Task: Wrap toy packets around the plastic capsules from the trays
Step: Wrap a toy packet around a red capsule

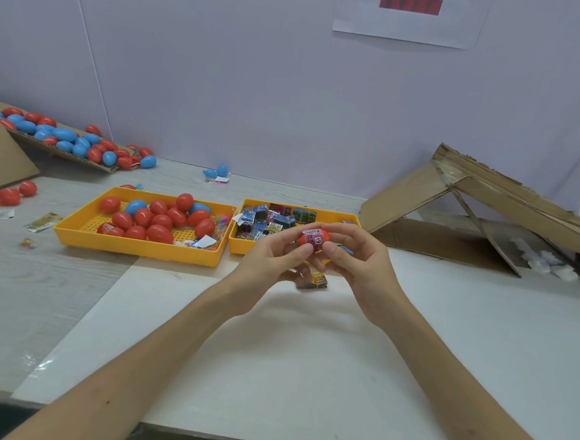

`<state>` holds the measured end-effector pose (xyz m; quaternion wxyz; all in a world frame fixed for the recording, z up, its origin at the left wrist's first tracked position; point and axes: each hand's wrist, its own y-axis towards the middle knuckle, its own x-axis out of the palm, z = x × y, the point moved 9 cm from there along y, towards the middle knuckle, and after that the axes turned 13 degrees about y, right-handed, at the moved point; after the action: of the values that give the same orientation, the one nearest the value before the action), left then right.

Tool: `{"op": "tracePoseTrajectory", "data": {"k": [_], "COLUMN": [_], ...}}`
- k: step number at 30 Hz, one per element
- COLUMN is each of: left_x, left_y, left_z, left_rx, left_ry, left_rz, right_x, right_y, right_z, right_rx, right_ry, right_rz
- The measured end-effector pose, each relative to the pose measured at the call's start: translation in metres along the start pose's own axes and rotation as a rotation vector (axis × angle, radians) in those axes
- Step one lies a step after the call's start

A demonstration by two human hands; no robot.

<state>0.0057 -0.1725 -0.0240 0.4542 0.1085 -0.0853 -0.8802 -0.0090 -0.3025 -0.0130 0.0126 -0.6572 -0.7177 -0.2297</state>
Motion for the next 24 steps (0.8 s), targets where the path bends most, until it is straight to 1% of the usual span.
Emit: {"op": "tracePoseTrajectory", "data": {"k": [5,12,17,24], "left_x": [-0.0019,-0.0019,-0.0026,-0.0039], "left_y": [0.0003,0.0008,0.0013,0.0018], "left_z": [0.0012,0.0021,0.0007,-0.0045], "left_rx": [0.015,0.018,-0.022,-0.066], "left_ry": [0.045,0.039,0.069,0.105], "left_rz": [0.028,0.027,0.041,0.077], "right_x": [0.0011,0.0013,0.0021,-0.0016], "right_y": [0.0002,0.0006,0.0005,0.0005], "right_z": [0.0001,0.0013,0.0032,0.0051], "right_rx": [0.002,0.013,0.022,0.019], "right_ry": [0.016,0.034,-0.006,-0.065], "right_rz": [-0.011,-0.008,-0.001,0.055]}}
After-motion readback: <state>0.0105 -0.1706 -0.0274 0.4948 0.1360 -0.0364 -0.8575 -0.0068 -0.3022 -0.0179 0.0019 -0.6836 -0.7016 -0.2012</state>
